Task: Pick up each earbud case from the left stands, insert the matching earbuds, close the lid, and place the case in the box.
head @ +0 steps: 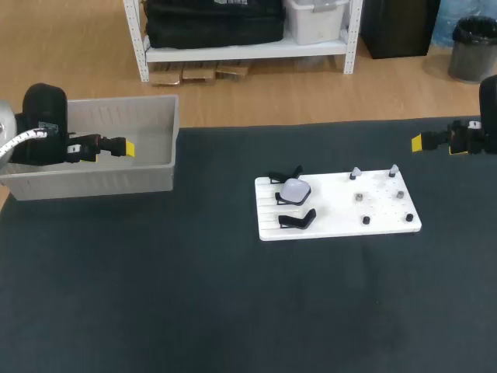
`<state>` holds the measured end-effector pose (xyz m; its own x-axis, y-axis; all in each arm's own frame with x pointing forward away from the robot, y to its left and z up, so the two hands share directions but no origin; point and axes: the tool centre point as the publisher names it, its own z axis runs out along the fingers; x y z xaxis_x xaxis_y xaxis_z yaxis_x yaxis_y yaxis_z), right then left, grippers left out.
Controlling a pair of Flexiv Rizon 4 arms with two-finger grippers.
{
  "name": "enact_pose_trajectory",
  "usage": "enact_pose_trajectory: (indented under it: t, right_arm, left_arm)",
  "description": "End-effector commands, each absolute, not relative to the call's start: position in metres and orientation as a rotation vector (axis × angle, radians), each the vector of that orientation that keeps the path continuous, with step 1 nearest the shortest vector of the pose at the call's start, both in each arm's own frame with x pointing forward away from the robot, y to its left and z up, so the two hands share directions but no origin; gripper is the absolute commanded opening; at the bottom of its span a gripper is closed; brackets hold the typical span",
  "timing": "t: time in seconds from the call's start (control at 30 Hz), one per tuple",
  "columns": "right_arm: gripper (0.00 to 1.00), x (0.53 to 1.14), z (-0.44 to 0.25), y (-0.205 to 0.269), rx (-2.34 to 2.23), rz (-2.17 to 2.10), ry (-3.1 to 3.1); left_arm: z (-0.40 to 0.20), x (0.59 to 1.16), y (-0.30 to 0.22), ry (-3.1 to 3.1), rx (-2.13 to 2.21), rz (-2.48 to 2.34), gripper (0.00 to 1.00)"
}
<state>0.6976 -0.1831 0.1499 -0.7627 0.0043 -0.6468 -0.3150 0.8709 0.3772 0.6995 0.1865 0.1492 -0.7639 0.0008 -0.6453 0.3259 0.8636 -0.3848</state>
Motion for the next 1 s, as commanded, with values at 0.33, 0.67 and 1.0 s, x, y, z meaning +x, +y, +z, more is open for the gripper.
enact_pose_trajectory:
  t: [0.33, 0.67, 1.0]
  right_arm:
    - [1.00, 0.698, 0.149, -0.183, -0.225, 0.626, 2.369]
    - [1.00, 0.698, 0.149, -0.183, -0.225, 0.626, 2.369]
    - [1.00, 0.698, 0.149, -0.183, -0.225, 0.626, 2.369]
  left_arm:
    - [0.151, 0.700, 0.185, 2.381, 0.231, -0.630, 1.00]
    - [0.164, 0.685, 0.158, 1.729, 1.061, -0.810, 1.00]
    - [0.160, 0.683, 0.134, 1.342, 1.504, -0.927, 1.00]
